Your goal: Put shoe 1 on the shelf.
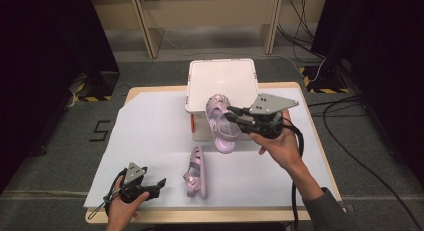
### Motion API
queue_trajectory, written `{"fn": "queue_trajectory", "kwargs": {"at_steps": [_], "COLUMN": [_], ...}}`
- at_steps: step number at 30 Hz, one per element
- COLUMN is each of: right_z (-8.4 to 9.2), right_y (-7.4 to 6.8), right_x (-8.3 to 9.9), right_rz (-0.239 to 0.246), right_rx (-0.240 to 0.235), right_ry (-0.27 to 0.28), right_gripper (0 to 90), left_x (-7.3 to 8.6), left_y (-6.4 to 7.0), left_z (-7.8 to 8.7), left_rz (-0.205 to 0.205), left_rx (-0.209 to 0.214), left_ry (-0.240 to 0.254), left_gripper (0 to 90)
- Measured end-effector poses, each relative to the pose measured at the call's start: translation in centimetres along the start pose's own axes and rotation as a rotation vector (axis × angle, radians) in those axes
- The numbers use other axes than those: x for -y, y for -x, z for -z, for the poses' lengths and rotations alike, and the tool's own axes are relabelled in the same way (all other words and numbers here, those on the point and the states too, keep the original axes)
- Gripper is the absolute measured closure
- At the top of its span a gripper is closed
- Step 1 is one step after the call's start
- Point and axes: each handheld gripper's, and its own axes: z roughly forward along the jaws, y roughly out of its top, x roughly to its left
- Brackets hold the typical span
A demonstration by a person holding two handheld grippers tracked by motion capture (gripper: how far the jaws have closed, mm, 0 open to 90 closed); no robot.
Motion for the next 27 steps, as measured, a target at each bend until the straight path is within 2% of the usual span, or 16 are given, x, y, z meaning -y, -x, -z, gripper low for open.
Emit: {"fn": "queue_trajectory", "kwargs": {"at_steps": [2,3,4,7,8,11,12,15,16,18,19,20,22,27], "right_z": [-1.4,-1.4,-2.5,-3.5,-4.4,-5.4,-6.4,-7.2,-8.2,-8.6,-9.5,-9.5,-10.8,-12.2], "right_y": [1.0,1.0,1.8,2.4,3.2,3.8,4.5,4.9,5.4,5.5,6.0,6.0,6.8,7.6], "right_x": [-0.6,-0.6,-1.2,-1.6,-1.9,-2.1,-2.3,-2.5,-2.6,-2.7,-2.8,-2.8,-2.8,-2.8], "right_rz": [-0.002,-0.002,0.006,0.024,0.022,0.015,0.022,0.018,0.02,0.022,0.021,0.021,0.0,-0.014], "right_rx": [0.01,0.01,0.022,0.031,0.047,0.058,0.076,0.091,0.102,0.108,0.117,0.117,0.129,0.152], "right_ry": [-0.011,-0.011,-0.019,-0.019,-0.031,-0.042,-0.054,-0.07,-0.085,-0.085,-0.103,-0.103,-0.119,-0.135], "right_gripper": [77.7,77.7,77.7,77.7,77.6,77.6,77.7,77.6,77.7,77.7,77.6,77.6,77.6,77.6], "left_x": [0.0,0.0,0.0,0.0,0.0,0.0,0.0,0.0,0.0,0.0,0.0,0.0,0.0,0.0], "left_y": [0.0,0.0,0.0,0.0,0.1,0.0,0.0,0.0,0.0,0.0,0.1,0.0,0.1,0.1], "left_z": [0.0,0.0,0.0,0.0,0.0,0.0,0.0,0.0,0.0,0.0,0.0,0.0,0.0,0.1], "left_rz": [-0.001,0.0,-0.001,0.002,0.005,0.002,0.003,0.002,0.004,0.005,0.003,-0.001,0.002,0.003], "left_rx": [0.0,0.001,0.0,0.002,0.004,0.004,0.004,0.002,0.004,0.007,0.007,0.008,0.008,0.01], "left_ry": [0.0,0.0,-0.001,0.002,0.003,0.001,0.002,0.002,0.002,0.002,0.001,-0.003,0.001,0.004], "left_gripper": [15.6,15.6,15.6,15.6,15.6,15.6,15.6,15.6,15.6,15.6,15.6,15.6,15.6,15.6]}}
